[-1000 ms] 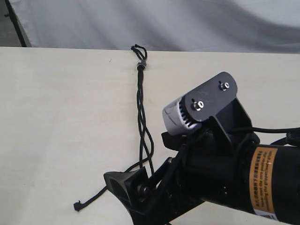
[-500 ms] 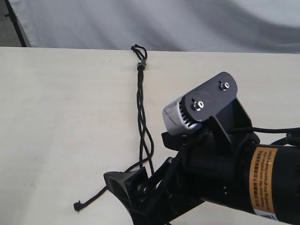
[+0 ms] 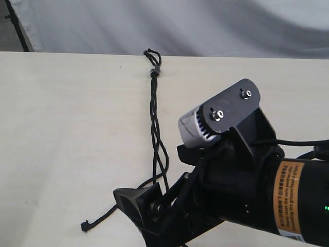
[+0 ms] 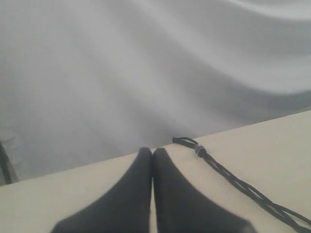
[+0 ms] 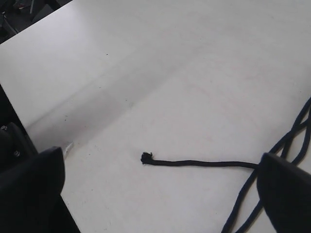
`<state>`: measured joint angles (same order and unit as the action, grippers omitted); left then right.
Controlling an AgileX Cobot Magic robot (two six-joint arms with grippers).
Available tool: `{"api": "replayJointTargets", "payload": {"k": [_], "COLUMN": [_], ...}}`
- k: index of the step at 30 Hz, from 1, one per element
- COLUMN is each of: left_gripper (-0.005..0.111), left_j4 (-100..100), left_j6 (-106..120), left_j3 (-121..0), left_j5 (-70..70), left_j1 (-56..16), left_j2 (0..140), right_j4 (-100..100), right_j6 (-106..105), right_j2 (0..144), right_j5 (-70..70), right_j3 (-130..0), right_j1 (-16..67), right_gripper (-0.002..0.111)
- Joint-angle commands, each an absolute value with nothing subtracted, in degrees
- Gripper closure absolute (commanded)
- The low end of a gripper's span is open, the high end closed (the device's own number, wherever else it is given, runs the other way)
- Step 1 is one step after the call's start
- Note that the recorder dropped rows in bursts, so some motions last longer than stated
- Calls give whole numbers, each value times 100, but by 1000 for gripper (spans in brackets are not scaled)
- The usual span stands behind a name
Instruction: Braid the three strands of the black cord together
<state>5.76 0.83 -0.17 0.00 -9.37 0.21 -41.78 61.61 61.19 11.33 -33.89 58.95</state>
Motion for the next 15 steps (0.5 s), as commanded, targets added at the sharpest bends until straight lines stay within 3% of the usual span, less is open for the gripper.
{"api": "replayJointTargets", "payload": {"k": [1, 15], "left_gripper": [106, 106], "left_j4": [105, 79], "left_j6": [126, 126], "left_j3": [0, 0], "left_j5": [31, 31], "left_j1": [-926, -926], "left_j2": [0, 0], "right_j4": [-4197, -4197], "right_j6": [6190, 6190], "right_j2": [6082, 6082], "right_j5": [1102, 1102], "right_j3": [-3393, -3393], "right_j1": [5891, 5891], "right_gripper": [4, 4]}}
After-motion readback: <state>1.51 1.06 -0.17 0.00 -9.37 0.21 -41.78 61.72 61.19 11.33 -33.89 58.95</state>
